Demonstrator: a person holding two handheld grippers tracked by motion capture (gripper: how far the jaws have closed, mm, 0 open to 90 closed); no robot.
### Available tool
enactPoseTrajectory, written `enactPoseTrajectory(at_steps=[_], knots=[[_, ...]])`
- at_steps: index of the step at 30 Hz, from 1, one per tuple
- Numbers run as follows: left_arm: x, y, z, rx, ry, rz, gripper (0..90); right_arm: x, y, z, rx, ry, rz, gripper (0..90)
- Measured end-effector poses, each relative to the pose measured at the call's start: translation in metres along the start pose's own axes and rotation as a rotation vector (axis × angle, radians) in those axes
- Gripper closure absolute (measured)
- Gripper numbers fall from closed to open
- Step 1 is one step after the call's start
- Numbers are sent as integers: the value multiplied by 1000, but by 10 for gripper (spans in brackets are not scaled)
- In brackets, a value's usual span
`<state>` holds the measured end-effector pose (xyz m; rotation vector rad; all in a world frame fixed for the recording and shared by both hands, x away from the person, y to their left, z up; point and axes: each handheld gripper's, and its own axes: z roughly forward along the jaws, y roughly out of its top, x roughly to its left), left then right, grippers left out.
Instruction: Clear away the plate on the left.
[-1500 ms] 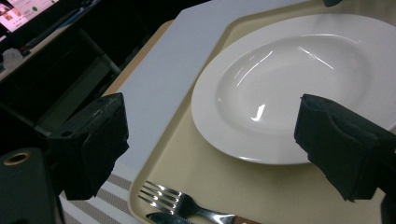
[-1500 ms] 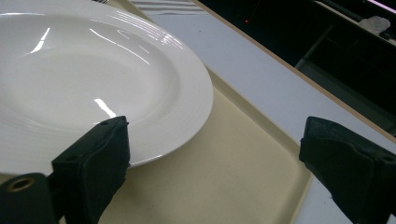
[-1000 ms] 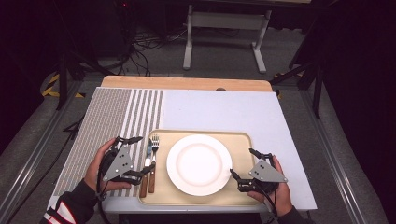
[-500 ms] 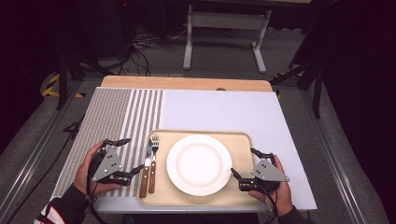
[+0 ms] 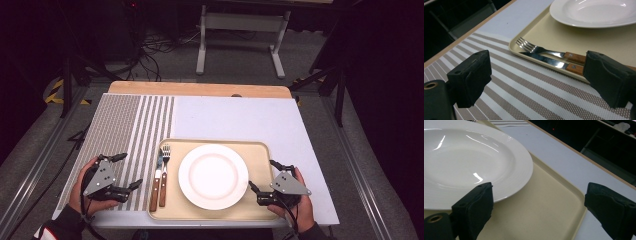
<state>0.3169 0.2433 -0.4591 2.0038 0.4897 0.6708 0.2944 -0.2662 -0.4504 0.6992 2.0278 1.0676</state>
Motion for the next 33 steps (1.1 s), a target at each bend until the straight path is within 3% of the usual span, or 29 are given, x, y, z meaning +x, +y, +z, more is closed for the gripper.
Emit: enactPoseTrajectory(at_steps=[2,5,12,23,26,33], knots=[[-3,-4,-2,3,17,-5,94,-1,-1,-1,-1,-1,10,93],[-8,-10,-6,-6,7,-41,87,-3,-2,-2,-9,-1,16,93],[-12,-12,-9,-11,9,-53,68,-3,-2,-2,-18,1,8,93],[-12,-11,-10,-33,-2,-48,58,0,-1,-3,-17,2,0,93],[-13,-10,-11,-26,1,-28,50,0,0,-4,-20,-4,3,94],[-11,-9,-14,-45,-13,-44,38,2,2,-3,-17,3,-6,95]])
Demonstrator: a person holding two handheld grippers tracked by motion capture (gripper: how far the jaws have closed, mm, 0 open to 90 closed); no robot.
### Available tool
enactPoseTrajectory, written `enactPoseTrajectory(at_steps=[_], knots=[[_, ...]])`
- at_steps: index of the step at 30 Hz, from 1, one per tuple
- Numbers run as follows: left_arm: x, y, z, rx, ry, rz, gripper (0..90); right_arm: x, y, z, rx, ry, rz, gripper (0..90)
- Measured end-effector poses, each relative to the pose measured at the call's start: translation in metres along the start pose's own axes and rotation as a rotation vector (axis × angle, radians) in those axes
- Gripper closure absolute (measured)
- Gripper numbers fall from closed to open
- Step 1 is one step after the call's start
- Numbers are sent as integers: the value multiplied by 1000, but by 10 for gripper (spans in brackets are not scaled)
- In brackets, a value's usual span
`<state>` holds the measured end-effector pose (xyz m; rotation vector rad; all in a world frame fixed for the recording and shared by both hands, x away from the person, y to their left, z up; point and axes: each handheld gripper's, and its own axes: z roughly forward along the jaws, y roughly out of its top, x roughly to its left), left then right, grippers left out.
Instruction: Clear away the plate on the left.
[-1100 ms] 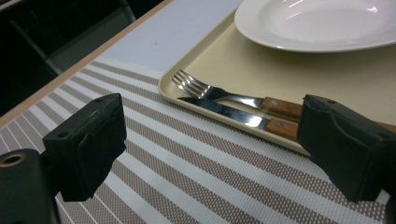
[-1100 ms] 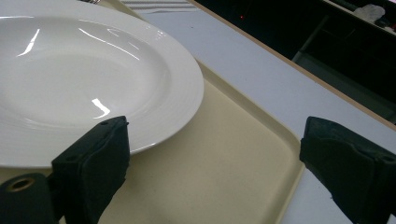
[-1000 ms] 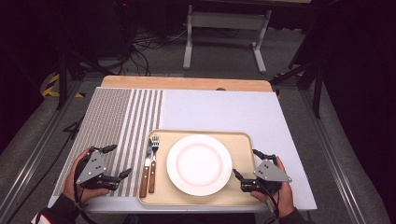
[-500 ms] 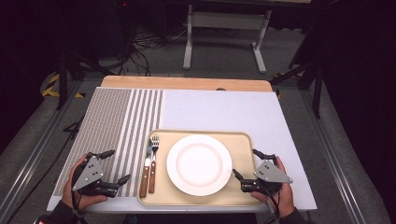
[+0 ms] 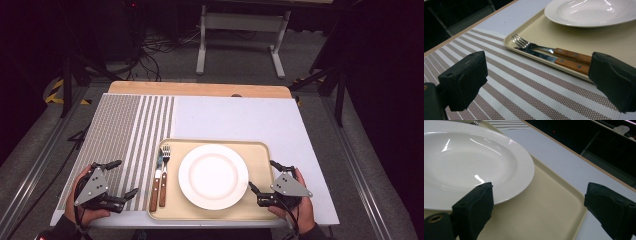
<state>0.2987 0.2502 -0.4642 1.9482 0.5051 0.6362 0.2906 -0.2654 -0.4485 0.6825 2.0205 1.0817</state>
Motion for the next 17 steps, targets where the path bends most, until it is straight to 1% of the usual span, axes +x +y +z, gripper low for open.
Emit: enactPoseTrajectory(at_steps=[3,8,11,13,17], knots=[[0,1,0,7,0,13,43,-1,0,0,-2,0,5,95],[1,2,-2,5,5,9,42,-2,0,-1,-4,-1,7,95],[1,3,-2,2,13,1,42,-3,-1,-2,-10,2,16,95],[2,3,-3,-5,15,-4,41,-4,-2,-1,-7,1,12,95],[2,3,-2,2,16,-4,42,-5,-2,-1,-13,2,26,95]])
